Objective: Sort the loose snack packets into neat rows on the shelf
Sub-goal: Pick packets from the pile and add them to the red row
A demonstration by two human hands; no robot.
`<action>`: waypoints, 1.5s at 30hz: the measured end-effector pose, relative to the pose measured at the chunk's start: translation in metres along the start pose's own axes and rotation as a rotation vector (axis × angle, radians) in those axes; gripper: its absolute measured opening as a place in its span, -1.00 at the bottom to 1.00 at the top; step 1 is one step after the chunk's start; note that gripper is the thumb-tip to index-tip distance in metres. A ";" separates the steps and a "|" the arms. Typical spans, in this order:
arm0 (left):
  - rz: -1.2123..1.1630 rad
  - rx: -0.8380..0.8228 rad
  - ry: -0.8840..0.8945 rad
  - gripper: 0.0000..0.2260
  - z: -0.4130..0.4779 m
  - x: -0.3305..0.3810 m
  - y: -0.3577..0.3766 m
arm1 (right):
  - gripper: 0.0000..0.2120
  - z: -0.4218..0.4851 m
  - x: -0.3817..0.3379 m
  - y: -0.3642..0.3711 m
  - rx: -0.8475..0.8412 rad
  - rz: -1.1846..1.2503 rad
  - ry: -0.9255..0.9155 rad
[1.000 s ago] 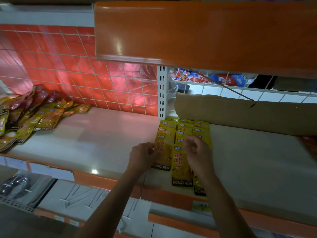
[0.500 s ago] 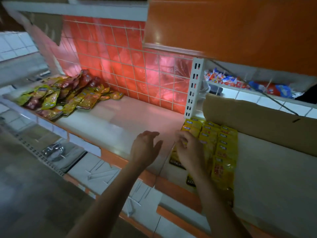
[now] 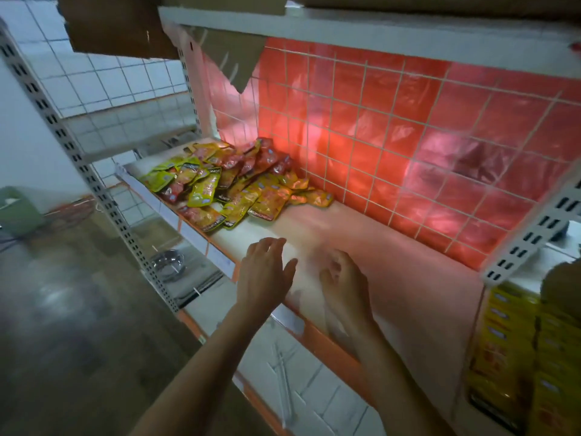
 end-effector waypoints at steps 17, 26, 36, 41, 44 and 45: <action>0.266 -0.223 -0.110 -0.71 0.124 -0.158 0.002 | -0.43 0.144 -0.094 0.131 0.171 -0.347 0.238; 0.119 -0.196 -0.159 -0.56 0.127 -0.148 -0.003 | -0.40 0.149 -0.089 0.136 0.227 -0.249 0.303; -0.456 -0.142 -0.162 -0.37 0.129 -0.103 0.010 | -0.72 0.112 -0.033 0.082 0.303 0.195 0.347; -0.687 -0.168 -0.113 -0.80 0.119 -0.053 0.027 | -0.74 0.080 -0.012 0.019 0.375 0.176 0.356; -0.831 -0.215 -0.148 -0.91 0.108 -0.017 0.037 | -0.73 0.057 0.003 -0.023 0.465 0.175 0.361; -0.870 -0.233 -0.159 -0.90 0.104 -0.006 0.041 | -0.73 0.048 0.008 -0.035 0.496 0.181 0.360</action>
Point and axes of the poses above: each hand's wrist, its own z-axis towards the middle knuckle, its own y-axis out of the palm, x = y × z, the point moved 6 cm from there along z, towards the middle knuckle, and after that the axes turned 12 degrees about y, right-handed, at the moved point
